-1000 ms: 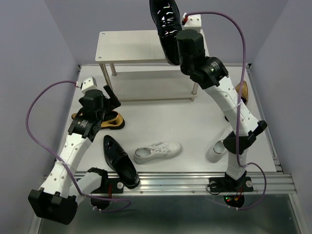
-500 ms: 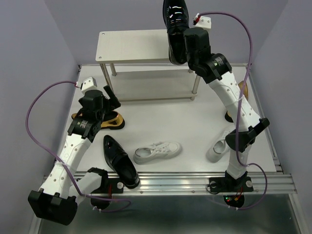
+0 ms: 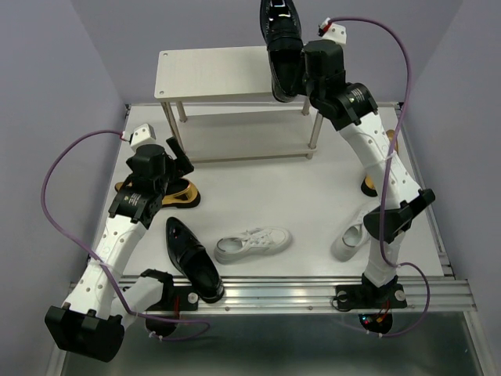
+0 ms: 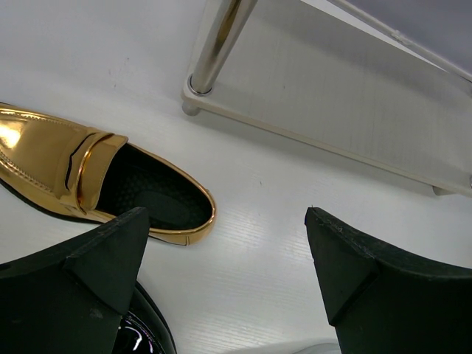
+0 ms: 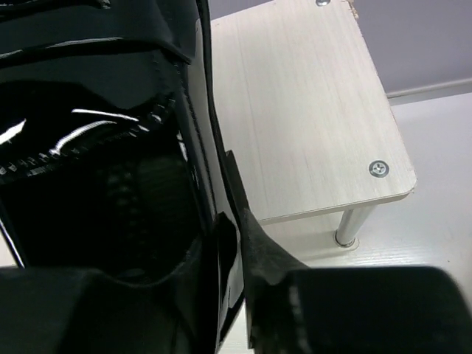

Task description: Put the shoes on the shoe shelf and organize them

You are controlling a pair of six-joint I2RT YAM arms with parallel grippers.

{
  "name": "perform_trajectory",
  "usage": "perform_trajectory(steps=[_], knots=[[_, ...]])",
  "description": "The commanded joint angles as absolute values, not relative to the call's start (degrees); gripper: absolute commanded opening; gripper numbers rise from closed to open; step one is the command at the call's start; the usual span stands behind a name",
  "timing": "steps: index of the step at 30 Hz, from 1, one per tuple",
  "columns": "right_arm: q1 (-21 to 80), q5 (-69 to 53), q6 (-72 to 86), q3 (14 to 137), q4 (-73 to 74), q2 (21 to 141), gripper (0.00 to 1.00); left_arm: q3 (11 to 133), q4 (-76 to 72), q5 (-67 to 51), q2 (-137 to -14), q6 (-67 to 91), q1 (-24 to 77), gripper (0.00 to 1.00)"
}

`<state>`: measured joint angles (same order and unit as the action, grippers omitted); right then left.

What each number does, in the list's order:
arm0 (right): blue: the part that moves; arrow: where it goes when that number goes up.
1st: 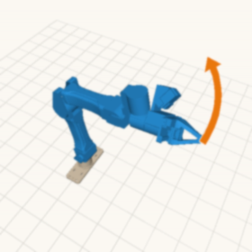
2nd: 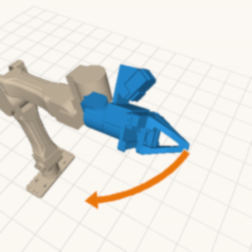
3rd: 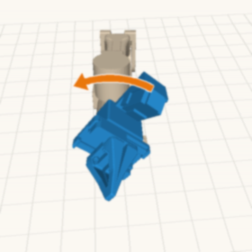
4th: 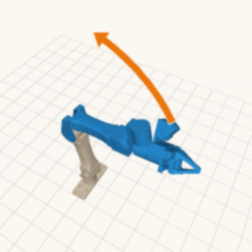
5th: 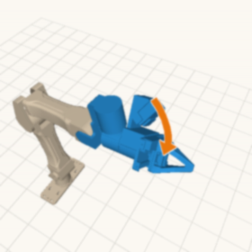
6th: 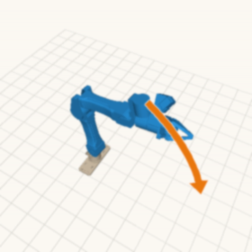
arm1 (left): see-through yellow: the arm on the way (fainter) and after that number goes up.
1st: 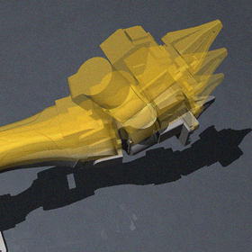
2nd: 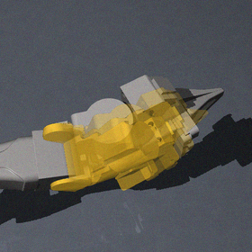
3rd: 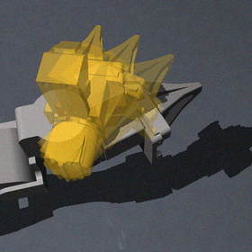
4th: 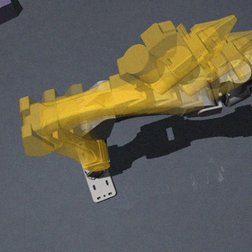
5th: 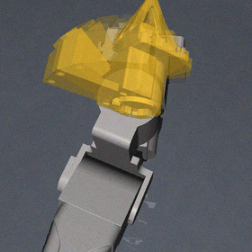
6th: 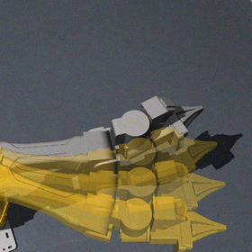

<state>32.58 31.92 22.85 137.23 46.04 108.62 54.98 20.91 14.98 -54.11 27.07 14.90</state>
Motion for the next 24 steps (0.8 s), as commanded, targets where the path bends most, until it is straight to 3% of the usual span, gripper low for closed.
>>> perform_trajectory(steps=[1, 7, 11, 13, 16, 24], knots=[[32.26, 29.62, 24.08, 138.95, 41.04, 107.4, 0.38, 54.76, 20.04, 14.77, -53.35, 26.37, 14.68, 0.98], [32.26, 28.74, 23.2, 139.75, 41.04, 107.75, 0.63, 54.84, 19.69, 14.41, -53.96, 26.46, 14.59, 0.98], [32.26, 28.3, 23.03, 139.92, 41.04, 108.02, 0.65, 55.02, 19.69, 14.24, -54.23, 26.54, 14.68, 0.98], [32.26, 27.86, 22.94, 140.1, 41.04, 108.02, 0.7, 55.02, 19.69, 14.33, -54.32, 26.54, 14.59, 0.98], [32.26, 26.63, 22.15, 140.71, 41.13, 107.67, 0.85, 55.37, 20.04, 13.71, -54.67, 26.37, 14.68, 0.98], [32.26, 25.23, 20.04, 139.49, 40.96, 101.61, 1.0, 55.37, 21.7, 16.43, -55.9, 26.28, 14.68, 0.98]])
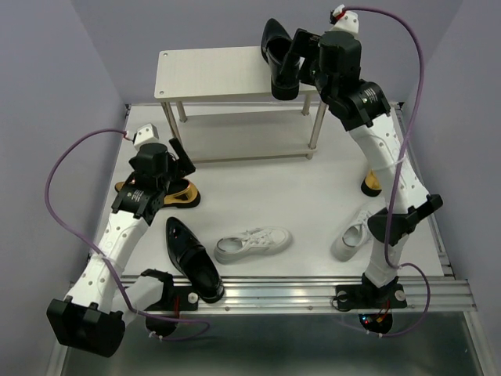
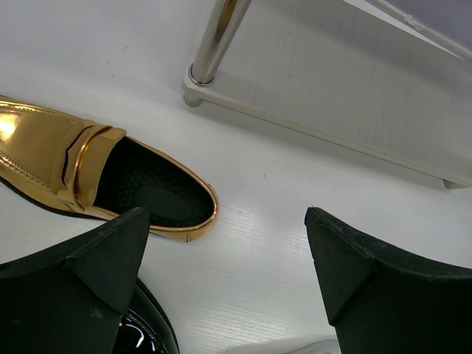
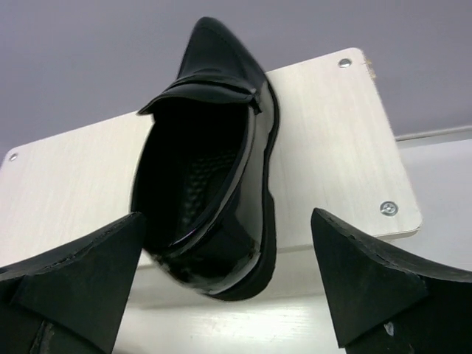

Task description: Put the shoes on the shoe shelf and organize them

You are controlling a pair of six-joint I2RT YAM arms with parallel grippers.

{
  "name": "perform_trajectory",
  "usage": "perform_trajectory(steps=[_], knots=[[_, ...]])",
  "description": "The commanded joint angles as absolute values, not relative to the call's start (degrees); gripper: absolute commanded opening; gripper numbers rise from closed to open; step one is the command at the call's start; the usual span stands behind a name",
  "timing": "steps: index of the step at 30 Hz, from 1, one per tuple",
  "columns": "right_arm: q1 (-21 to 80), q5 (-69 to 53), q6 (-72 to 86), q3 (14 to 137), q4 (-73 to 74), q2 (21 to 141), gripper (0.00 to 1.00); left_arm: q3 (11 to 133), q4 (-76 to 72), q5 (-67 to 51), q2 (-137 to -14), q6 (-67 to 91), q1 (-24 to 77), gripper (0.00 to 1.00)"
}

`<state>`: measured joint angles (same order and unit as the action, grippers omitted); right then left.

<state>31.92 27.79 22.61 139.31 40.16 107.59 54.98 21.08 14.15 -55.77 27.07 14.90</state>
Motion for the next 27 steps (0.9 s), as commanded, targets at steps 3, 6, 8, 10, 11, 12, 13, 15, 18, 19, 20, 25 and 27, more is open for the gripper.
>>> perform_trajectory(steps=[3, 6, 8, 10, 11, 12, 13, 15, 18, 19, 20, 25, 27], knots=[[32.26, 24.96, 19.69, 135.9, 40.34, 97.14, 1.0, 55.28, 22.41, 17.57, -55.81, 25.49, 14.68, 0.98], [32.26, 24.17, 19.69, 131.16, 39.73, 92.31, 1.0, 54.93, 23.11, 19.32, -54.68, 25.66, 14.68, 0.98], [32.26, 23.99, 19.95, 128.33, 39.46, 89.57, 1.0, 54.67, 23.9, 20.47, -53.88, 26.01, 14.68, 0.98], [32.26, 23.3, 21.44, 121.52, 37.98, 83.96, 1.0, 54.58, 26.44, 22.41, -53.0, 26.63, 14.59, 0.98], [32.26, 21.64, 21.53, 118.68, 37.19, 81.76, 1.0, 54.58, 27.5, 22.76, -52.74, 26.8, 14.59, 0.98], [32.26, 19.53, 21.79, 115.87, 36.39, 79.74, 1.0, 54.58, 28.64, 23.11, -52.39, 26.89, 14.68, 0.98], [32.26, 14.9, 22.23, 113.23, 35.6, 77.98, 1.0, 54.58, 30.74, 23.55, -51.95, 27.24, 14.59, 0.98], [32.26, 9.26, 22.85, 106.2, 35.51, 73.75, 0.98, 55.19, 33.55, 22.59, -51.33, 28.29, 14.68, 0.98], [32.26, 2.32, 24.95, 95.3, 33.5, 68.92, 0.95, 56.16, 36.11, 21.45, -50.37, 30.14, 14.68, 0.98], [32.26, 0.55, 25.74, 92.75, 33.14, 68.12, 0.94, 57.82, 36.91, 21.45, -50.27, 30.58, 14.68, 0.98], [32.26, -1.82, 26.45, 90.55, 32.96, 66.98, 0.93, 58.88, 37.52, 21.53, -50.36, 31.02, 14.68, 0.98], [38.22, -3.17, 34.09, 77.79, 31.82, 66.18, 0.92, 68.79, 41.04, 24.59, -50.89, 31.47, 14.68, 0.98], [45.77, 1.89, 35.41, 75.77, 31.55, 66.97, 0.93, 72.23, 43.49, 27.84, -51.76, 31.12, 14.68, 0.98]])
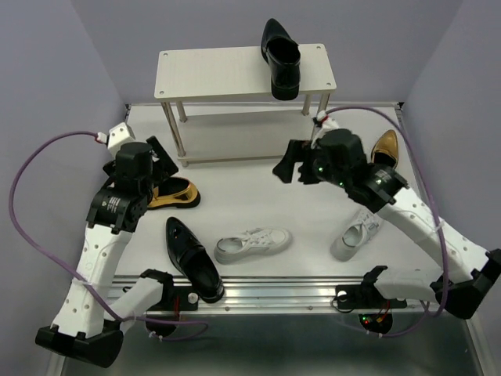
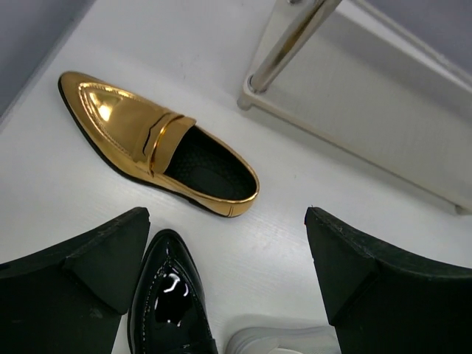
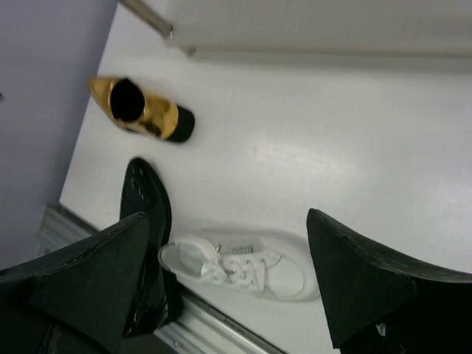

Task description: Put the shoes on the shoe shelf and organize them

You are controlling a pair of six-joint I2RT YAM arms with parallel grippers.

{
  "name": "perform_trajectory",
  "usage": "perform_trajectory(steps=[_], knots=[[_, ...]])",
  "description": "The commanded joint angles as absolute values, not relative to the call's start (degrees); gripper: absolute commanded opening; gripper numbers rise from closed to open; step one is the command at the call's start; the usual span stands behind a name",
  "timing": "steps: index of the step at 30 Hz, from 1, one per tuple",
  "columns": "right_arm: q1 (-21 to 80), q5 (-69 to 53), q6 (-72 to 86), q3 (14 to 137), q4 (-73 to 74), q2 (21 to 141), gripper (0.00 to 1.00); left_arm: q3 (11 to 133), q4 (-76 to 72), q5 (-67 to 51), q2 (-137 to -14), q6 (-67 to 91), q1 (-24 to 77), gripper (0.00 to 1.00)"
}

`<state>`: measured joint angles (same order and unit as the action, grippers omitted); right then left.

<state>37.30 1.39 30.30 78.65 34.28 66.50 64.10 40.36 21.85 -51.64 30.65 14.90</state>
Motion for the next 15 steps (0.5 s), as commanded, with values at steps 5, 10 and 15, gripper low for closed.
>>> perform_trajectory(steps=[5, 10, 15], knots=[[56.32, 3.69, 40.16, 66.53, 25.41, 69.95, 0.92, 81.99, 46.49, 29.88, -53.52, 29.45, 14.68, 0.98], [68.0, 6.05, 40.17, 66.18, 22.94, 79.35, 0.87, 83.76, 46.59, 28.39, -53.35, 29.44, 14.68, 0.98], [71.71, 4.4, 37.8, 69.34, 21.71, 87.69, 0.83, 79.99, 44.65, 26.11, -51.42, 28.04, 14.68, 0.98]])
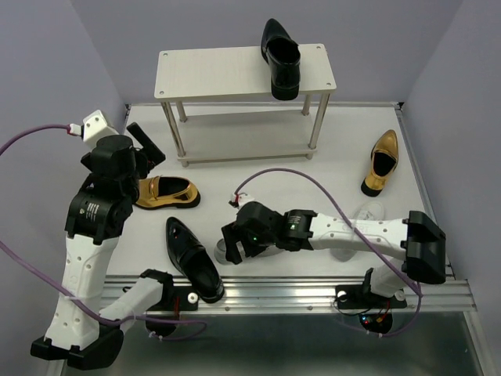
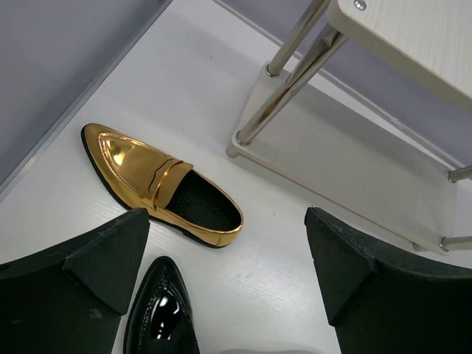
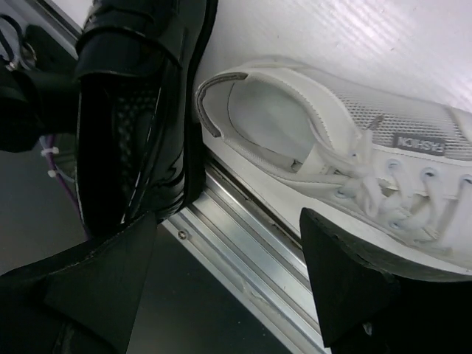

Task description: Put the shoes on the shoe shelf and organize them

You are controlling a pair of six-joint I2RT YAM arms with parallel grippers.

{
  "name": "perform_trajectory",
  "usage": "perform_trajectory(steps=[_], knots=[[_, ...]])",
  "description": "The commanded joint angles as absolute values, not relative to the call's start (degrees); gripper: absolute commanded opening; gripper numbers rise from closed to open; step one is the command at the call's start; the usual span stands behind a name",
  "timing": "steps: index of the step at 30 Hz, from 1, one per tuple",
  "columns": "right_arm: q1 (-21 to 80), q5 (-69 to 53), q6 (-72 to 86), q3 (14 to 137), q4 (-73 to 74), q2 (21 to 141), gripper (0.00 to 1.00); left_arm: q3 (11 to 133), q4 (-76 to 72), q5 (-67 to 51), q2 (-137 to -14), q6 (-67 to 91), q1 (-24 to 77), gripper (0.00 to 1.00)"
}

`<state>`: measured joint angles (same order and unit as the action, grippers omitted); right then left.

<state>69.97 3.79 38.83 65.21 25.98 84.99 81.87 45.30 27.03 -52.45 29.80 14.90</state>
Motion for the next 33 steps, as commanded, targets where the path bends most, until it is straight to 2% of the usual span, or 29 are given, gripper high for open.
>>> perform_trajectory(steps=[1, 9, 17, 22, 23, 26, 33], knots=[[71.72, 3.7, 37.44, 69.61, 21.45, 88.58, 0.83, 79.37, 44.47, 25.93, -50.98, 27.95, 14.68, 0.98], [75.05, 0.44, 34.64, 75.49, 22.5, 97.81, 0.82, 78.14, 42.89, 23.11, -49.57, 25.58, 14.68, 0.98], [77.52, -1.67, 31.73, 80.94, 25.22, 105.9, 0.69, 76.73, 42.1, 22.85, -49.48, 25.4, 14.68, 0.98], [78.75, -2.99, 29.27, 83.93, 26.37, 108.45, 0.49, 76.55, 41.49, 22.33, -49.4, 25.75, 14.68, 0.98], [78.75, -2.99, 29.01, 84.2, 26.54, 108.72, 0.31, 76.38, 41.4, 22.15, -49.39, 25.84, 14.68, 0.98], [78.75, -0.63, 29.09, 84.72, 26.63, 108.11, 0.01, 76.29, 41.31, 22.24, -49.39, 25.84, 14.68, 0.98], [75.15, 9.66, 32.08, 84.12, 32.07, 106.44, 0.01, 76.64, 41.84, 22.94, -49.13, 25.58, 14.68, 0.98]])
